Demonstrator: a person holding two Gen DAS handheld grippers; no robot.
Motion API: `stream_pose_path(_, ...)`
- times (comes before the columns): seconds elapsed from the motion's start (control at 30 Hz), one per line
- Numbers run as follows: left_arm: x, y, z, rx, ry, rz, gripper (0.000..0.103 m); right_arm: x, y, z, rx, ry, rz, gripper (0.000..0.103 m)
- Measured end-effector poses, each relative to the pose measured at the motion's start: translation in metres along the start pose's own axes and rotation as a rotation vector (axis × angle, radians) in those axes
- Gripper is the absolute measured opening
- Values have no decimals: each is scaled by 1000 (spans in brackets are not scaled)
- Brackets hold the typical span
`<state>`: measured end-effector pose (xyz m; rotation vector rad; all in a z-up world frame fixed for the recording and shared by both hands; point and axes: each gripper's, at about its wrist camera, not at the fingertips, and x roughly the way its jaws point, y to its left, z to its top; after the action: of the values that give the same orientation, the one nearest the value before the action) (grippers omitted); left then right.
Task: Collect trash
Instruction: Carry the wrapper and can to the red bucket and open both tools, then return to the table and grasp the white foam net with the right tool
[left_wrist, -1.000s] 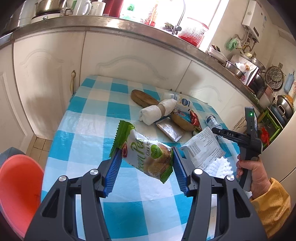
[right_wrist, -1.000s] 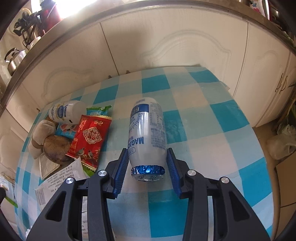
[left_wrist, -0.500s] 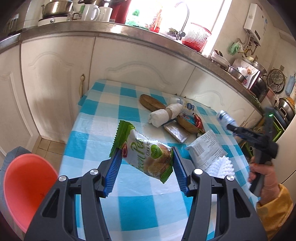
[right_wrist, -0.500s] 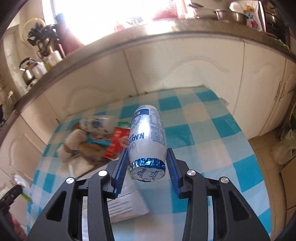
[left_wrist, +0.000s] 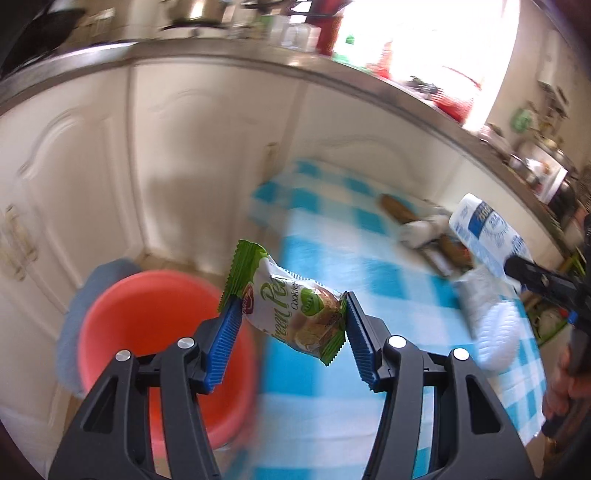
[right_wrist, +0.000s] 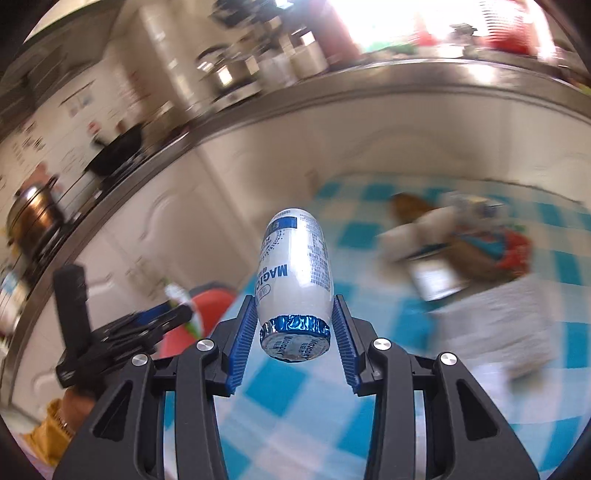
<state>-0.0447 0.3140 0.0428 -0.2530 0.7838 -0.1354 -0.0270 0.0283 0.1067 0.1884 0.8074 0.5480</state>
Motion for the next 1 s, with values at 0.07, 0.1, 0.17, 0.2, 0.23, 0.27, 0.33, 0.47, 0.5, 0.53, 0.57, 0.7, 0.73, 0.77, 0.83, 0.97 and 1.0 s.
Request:
stream_pose_path(0.07, -2, 22, -5, -41, 9, 38, 58, 23, 26, -2, -36, 64, 63, 43)
stream_pose_path(0.1, -2, 34, -8, -60, 15, 55, 58, 39, 41, -4, -60, 104, 95, 43)
stream_pose_path(0.17, -2, 54, -13, -92, 24, 85, 59, 61, 60, -7, -77, 163, 141, 43)
stream_pose_path(0.2, -1, 63, -15, -110, 30, 95, 60, 76, 69, -9, -80, 202, 170, 43)
stream_pose_path(0.23, 0, 70, -17, -125, 39, 98, 60, 88, 77, -11, -84, 237, 191, 43)
stream_pose_path(0.27, 2, 76, -19, -139, 49, 100, 60, 98, 83, -12, -89, 262, 202, 43)
stream_pose_path(0.33, 7, 89, -23, -166, 64, 109, 60, 121, 99, -16, -106, 314, 215, 43)
stream_pose_path(0.47, 19, 104, -31, -208, 99, 107, 66, 152, 115, -21, -128, 399, 223, 44)
stream_pose_path(0.5, 23, 106, -32, -212, 109, 116, 67, 159, 117, -21, -129, 414, 223, 44)
stream_pose_path(0.53, 25, 107, -34, -216, 116, 119, 71, 164, 118, -21, -132, 421, 221, 44)
stream_pose_path(0.57, 27, 108, -35, -221, 122, 124, 76, 167, 120, -24, -132, 425, 223, 44)
stream_pose_path(0.7, 29, 113, -38, -250, 148, 153, 79, 167, 113, -25, -104, 411, 260, 53)
stream_pose_path(0.73, 29, 114, -38, -245, 151, 167, 79, 163, 111, -24, -100, 399, 271, 58)
stream_pose_path(0.77, 26, 113, -37, -238, 152, 181, 79, 157, 107, -25, -100, 382, 275, 69)
stream_pose_path(0.83, 23, 113, -35, -236, 144, 198, 80, 145, 101, -22, -110, 346, 254, 72)
stream_pose_path(0.97, 7, 105, -29, -228, 94, 227, 85, 115, 88, -15, -107, 268, 269, 78)
stream_pose_path(1.0, 2, 100, -27, -216, 73, 235, 85, 104, 83, -13, -103, 238, 266, 78)
